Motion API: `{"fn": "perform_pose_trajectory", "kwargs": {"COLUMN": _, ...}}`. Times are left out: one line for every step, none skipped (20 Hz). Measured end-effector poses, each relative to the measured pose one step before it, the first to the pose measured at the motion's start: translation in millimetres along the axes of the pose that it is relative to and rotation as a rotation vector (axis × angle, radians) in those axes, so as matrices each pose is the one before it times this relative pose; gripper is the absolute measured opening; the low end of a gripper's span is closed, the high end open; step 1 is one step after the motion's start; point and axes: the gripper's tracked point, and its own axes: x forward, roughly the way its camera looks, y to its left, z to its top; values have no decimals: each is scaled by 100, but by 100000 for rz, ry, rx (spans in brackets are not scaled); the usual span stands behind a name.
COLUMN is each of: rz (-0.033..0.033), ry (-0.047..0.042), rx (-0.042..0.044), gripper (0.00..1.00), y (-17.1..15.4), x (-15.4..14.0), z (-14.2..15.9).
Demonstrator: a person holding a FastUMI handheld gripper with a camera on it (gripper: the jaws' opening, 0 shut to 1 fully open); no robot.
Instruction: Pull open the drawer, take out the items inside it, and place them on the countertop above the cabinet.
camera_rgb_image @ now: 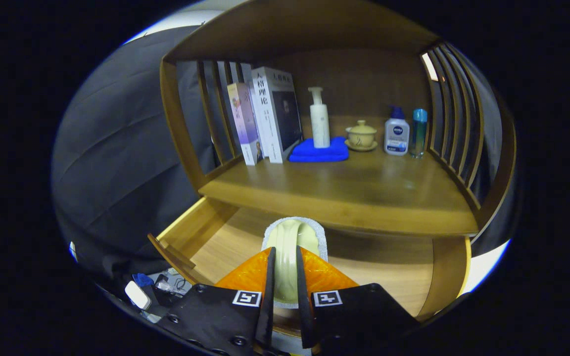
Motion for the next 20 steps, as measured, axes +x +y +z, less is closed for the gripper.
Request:
{"fn": "perform_pose_trajectory", "kwargs": {"rz": -25, "ry": -2560, "rx": -394, "gripper": 24, "y": 15, "x": -333, "z": 877}}
{"fn": "perform_pose_trajectory", "kwargs": {"rz": -781, "ry": -2541, "rx": -587, "gripper": 24, "y": -116, "x": -190, "z": 1051}}
{"fn": "perform_pose_trajectory", "kwargs": {"rz": -987, "ry": -2572, "rx": -422, "gripper": 24, "y": -235, "x": -152, "z": 995}}
{"fn": "perform_pose_trajectory", "kwargs": {"rz": -890, "ry": -2847, "rx": 127, "gripper": 24, "y": -159, "x": 3, "z": 1158}}
{"fn": "perform_pose_trajectory", "kwargs": {"rz": -656, "ry": -2156, "rx": 1122, "gripper": 24, "y": -175, "x": 204, "z": 1022}}
{"fn": "perform_pose_trajectory", "kwargs": {"rz": -275, "ry": -987, "rx": 1342, "gripper": 24, "y": -124, "x": 323, "z": 847}}
{"fn": "perform_pose_trajectory", "kwargs": {"rz": -716, "ry": -1256, "rx": 1644, "gripper": 24, "y": -314, "x": 392, "z": 734}}
{"fn": "perform_pose_trajectory", "kwargs": {"rz": -1242, "ry": -954, "rx": 1622, "gripper": 24, "y": -405, "x": 524, "z": 732}}
{"fn": "perform_pose_trajectory", "kwargs": {"rz": -1699, "ry": -506, "rx": 1657, "gripper": 24, "y": -520, "x": 818, "z": 727}}
{"fn": "perform_pose_trajectory", "kwargs": {"rz": -1650, "ry": -828, "rx": 1360, "gripper": 24, "y": -492, "x": 545, "z": 600}}
{"fn": "perform_pose_trajectory", "kwargs": {"rz": -808, "ry": -519, "rx": 850, "gripper": 24, "y": -177, "x": 672, "z": 648}}
{"fn": "perform_pose_trajectory", "kwargs": {"rz": -445, "ry": -298, "rx": 654, "gripper": 24, "y": -85, "x": 605, "z": 584}}
{"fn": "perform_pose_trajectory", "kwargs": {"rz": -602, "ry": -17, "rx": 981, "gripper": 24, "y": -99, "x": 706, "z": 483}}
{"fn": "perform_pose_trajectory", "kwargs": {"rz": -1457, "ry": 1557, "rx": -277, "gripper": 24, "y": -213, "x": 843, "z": 48}}
{"fn": "perform_pose_trajectory", "kwargs": {"rz": -3563, "ry": 1125, "rx": -1314, "gripper": 24, "y": -641, "x": 845, "z": -217}}
{"fn": "perform_pose_trajectory", "kwargs": {"rz": -2855, "ry": 731, "rx": -1022, "gripper": 24, "y": -350, "x": 668, "z": -41}}
{"fn": "perform_pose_trajectory", "kwargs": {"rz": -1922, "ry": 559, "rx": 200, "gripper": 24, "y": -65, "x": 642, "z": -137}}
{"fn": "perform_pose_trajectory", "kwargs": {"rz": -886, "ry": 722, "rx": 1720, "gripper": 24, "y": 338, "x": 745, "z": -290}}
{"fn": "perform_pose_trajectory", "kwargs": {"rz": -368, "ry": 1529, "rx": 2198, "gripper": 24, "y": 228, "x": 738, "z": -365}}
{"fn": "perform_pose_trajectory", "kwargs": {"rz": -734, "ry": 1353, "rx": 861, "gripper": 24, "y": -34, "x": 611, "z": -435}}
